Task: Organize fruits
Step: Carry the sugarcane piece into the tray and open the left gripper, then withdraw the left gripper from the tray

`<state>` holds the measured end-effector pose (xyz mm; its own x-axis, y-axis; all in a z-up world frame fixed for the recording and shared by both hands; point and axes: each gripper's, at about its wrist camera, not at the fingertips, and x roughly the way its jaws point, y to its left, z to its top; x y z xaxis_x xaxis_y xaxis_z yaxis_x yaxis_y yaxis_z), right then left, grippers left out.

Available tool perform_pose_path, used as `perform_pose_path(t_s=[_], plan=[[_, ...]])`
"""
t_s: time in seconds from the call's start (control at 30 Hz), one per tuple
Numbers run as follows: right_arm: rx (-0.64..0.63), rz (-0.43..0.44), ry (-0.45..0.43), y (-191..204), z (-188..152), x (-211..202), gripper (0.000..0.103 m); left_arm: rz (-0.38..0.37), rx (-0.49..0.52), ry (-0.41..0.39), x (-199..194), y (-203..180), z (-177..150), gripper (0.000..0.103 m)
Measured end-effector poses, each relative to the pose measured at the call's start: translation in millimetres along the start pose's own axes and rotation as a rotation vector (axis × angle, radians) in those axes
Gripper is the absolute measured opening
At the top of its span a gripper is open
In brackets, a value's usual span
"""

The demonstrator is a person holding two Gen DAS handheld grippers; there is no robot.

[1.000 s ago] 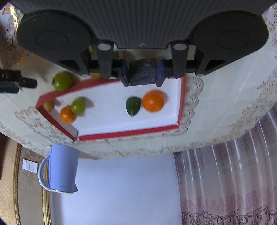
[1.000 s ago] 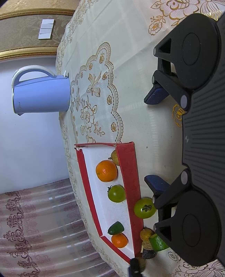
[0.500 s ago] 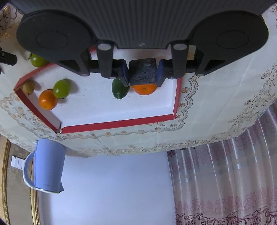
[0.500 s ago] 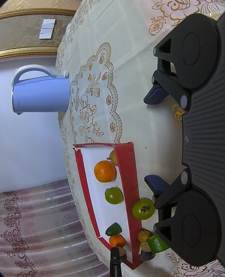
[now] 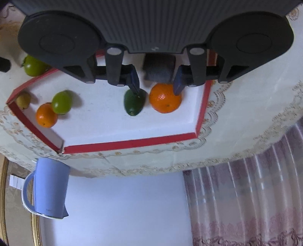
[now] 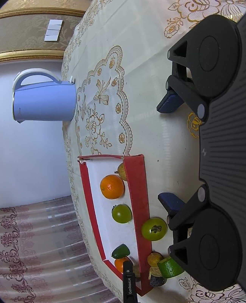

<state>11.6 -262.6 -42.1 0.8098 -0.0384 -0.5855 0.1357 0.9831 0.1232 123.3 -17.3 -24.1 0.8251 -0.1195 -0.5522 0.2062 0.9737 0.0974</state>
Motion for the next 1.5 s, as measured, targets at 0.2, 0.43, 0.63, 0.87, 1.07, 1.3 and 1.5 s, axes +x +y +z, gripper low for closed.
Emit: perform_pose_path(t_s=[0.2,0.43,0.63,0.87,1.07,1.3,1.5], plan=[[0.000,0.001,0.000,0,0,0,0.092,-0.024,-0.023,0.019,0,5,0,0.044],[-0.004,-0.001,0.002,1,0,1,0.093,-0.008,-0.024,-0.051,-27,7,0,0.090],[-0.007,-0.002,0.003,2,-1,1,0.093,0.008,-0.004,-0.052,-43,4,-9,0.091],[-0.008,-0.002,0.003,3,-1,1,0.093,0.038,-0.057,-0.048,-70,20,-33,0.096],[-0.029,0.009,-0.017,6,-1,-1,0.094,0.057,-0.094,-0.013,-72,31,-50,0.096],[-0.062,0.091,-0.027,19,-3,-10,0.094,0.061,-0.131,0.029,-61,43,-61,0.096],[-0.097,0.086,-0.054,31,-1,-12,0.094,0.048,-0.161,0.042,-55,50,-68,0.098]])
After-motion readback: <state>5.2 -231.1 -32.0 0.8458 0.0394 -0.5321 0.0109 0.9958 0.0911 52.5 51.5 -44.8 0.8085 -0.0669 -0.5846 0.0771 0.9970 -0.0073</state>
